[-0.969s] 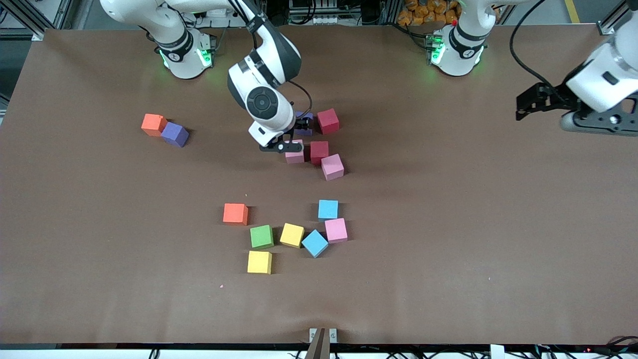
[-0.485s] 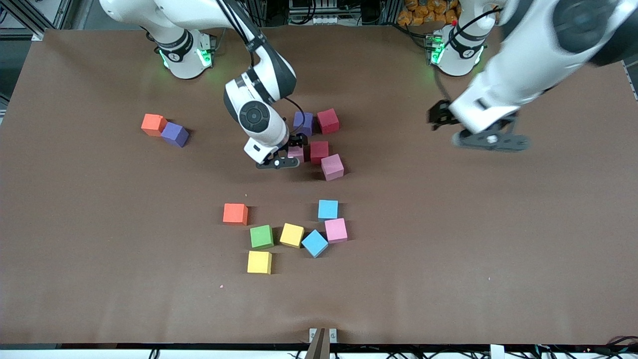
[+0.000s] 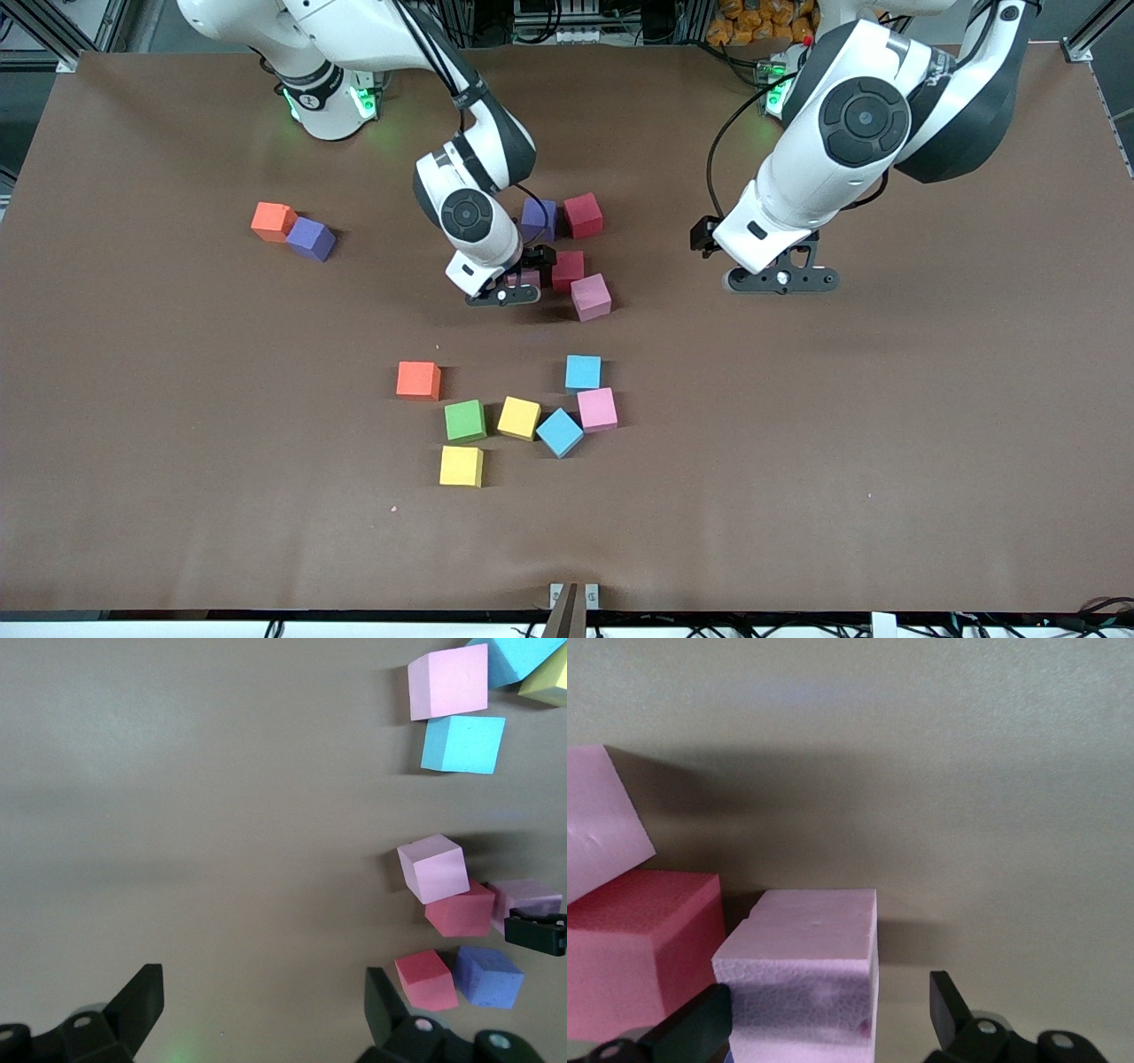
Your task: Arrange 11 blocks into digit 3
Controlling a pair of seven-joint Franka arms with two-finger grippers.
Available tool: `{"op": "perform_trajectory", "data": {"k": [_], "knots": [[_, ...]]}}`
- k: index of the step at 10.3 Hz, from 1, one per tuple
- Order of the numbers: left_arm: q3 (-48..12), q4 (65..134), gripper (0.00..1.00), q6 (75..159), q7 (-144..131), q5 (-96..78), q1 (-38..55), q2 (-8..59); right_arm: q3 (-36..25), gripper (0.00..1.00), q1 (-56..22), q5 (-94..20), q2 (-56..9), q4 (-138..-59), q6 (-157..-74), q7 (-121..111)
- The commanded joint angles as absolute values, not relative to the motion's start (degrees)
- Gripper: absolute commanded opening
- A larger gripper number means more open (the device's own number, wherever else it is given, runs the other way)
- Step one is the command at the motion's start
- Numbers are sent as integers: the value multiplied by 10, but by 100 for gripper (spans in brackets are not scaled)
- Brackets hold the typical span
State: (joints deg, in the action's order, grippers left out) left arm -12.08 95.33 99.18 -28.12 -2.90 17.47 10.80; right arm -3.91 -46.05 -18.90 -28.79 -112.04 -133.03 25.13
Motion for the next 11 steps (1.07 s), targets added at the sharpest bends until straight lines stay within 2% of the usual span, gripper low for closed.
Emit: {"op": "perform_trajectory", "data": {"k": [1,11], "knots": [[-126,994,100,1021,-289,-39,171,84,-39,100,-460,-185,-295,-1112,-1328,261],[-135,1011,100,1038,-291,-33,173,80,-39,100,-458,-185,-277,-1110,-1324,262]]}}
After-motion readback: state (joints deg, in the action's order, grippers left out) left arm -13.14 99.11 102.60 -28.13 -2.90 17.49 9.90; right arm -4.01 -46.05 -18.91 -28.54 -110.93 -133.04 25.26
